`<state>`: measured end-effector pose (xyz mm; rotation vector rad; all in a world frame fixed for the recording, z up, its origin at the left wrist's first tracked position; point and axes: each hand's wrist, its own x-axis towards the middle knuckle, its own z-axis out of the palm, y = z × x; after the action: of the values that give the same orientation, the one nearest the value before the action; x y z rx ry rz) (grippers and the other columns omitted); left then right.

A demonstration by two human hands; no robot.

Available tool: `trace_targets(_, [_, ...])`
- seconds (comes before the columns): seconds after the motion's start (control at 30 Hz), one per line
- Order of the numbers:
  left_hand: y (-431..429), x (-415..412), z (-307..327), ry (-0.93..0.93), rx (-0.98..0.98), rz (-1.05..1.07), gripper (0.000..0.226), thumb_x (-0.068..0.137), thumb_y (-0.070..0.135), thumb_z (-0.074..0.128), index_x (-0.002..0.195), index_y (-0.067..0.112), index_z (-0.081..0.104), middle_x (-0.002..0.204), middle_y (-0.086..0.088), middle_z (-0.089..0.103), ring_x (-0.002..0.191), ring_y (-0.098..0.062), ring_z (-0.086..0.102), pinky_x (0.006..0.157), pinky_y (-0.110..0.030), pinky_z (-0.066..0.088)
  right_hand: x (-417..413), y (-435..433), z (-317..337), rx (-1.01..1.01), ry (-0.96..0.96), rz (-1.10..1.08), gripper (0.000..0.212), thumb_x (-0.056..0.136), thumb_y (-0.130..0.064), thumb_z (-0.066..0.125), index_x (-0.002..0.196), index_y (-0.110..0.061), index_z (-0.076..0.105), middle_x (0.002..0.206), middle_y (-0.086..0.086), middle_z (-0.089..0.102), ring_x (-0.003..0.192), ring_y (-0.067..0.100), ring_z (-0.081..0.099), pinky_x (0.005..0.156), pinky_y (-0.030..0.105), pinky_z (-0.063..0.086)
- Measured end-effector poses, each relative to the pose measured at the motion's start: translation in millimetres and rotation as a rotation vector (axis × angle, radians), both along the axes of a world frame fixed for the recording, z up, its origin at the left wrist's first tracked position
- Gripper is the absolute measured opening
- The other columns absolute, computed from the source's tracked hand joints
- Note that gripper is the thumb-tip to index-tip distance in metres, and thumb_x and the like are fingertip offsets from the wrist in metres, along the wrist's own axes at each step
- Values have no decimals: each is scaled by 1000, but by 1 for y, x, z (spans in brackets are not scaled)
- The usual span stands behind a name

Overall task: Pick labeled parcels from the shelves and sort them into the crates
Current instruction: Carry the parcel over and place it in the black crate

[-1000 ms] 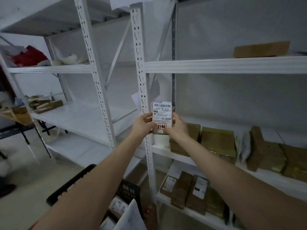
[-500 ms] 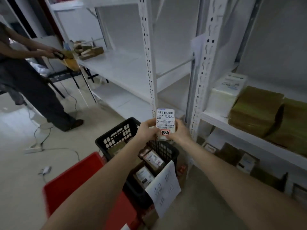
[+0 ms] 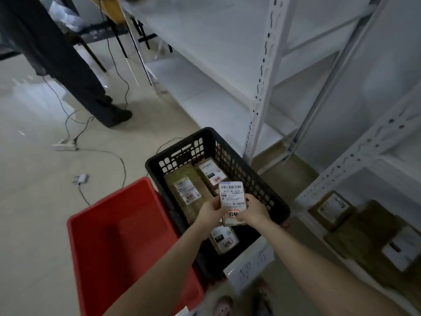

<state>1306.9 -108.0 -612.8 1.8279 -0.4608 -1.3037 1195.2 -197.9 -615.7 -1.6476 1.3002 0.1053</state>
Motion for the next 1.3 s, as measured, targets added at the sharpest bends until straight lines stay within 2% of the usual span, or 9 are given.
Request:
trace_targets(0.13, [-26,21,-42,5,0,47,33,91,12,58,123,20,59,106,3,70,77,-5,65,59,-18,51,34,-27,-43,10,-7,7,45,77,-15,71,115,-29,53,106,-4,68,89,16,64,77,35,55])
trace_targets(0.23, [-61,49,-73,22,22,159,36,94,20,56,129,14,55,112,1,67,99,-15,66,89,-37,55,70,-59,-79,-27,-19,64,46,78,-19,73,121,-26,57,113,-2,64,91,15,61,76,30,51])
trace_targets(0.3, [-84,68,-94,78,35,285,42,97,28,51,135,8,49,121,-4,63,109,-21,61,96,-46,50,95,-82,-103,-63,4,139,54,82,-18,71,132,-23,51,124,1,56,97,16,59,77,27,49])
trace_targets(0.43, [-119,100,-134,97,55,419,42,101,35,42,133,8,47,118,-6,63,101,-19,63,88,-37,54,135,-124,-145,-164,81,283,61,85,-14,67,142,-20,42,138,1,42,114,21,53,82,27,45])
trace_targets(0.67, [-149,131,-181,153,59,522,47,102,36,38,141,10,42,123,-7,63,108,-18,60,98,-37,48,179,-158,-196,-220,103,406,66,88,-15,63,147,-22,33,141,2,40,114,22,52,86,31,45])
trace_targets(0.77, [-149,127,-182,155,76,499,44,103,33,37,140,9,42,126,-7,60,106,-17,57,93,-34,45,176,-160,-204,-195,124,408,63,90,-22,62,146,-24,33,132,-4,45,101,14,55,73,24,45])
trace_targets(0.9, [-138,123,-172,-61,216,310,48,101,31,43,143,10,38,137,-7,53,121,-25,54,104,-42,43,164,-154,-192,-224,132,438,68,82,-20,71,141,-27,39,136,0,43,105,18,55,80,33,54])
trace_targets(1.07, [-120,113,-143,-502,416,-126,56,94,28,55,144,14,35,138,-7,49,119,-24,54,97,-34,47,136,-140,-156,-209,178,394,64,84,-20,69,139,-26,38,139,3,39,117,24,49,88,37,50])
trace_targets(1.3, [-98,80,-80,-823,388,-588,65,92,30,56,148,18,26,148,-6,34,128,-24,44,98,-39,49,71,-99,-85,-236,235,239,71,87,-29,67,146,-26,28,147,1,29,127,23,40,94,37,45])
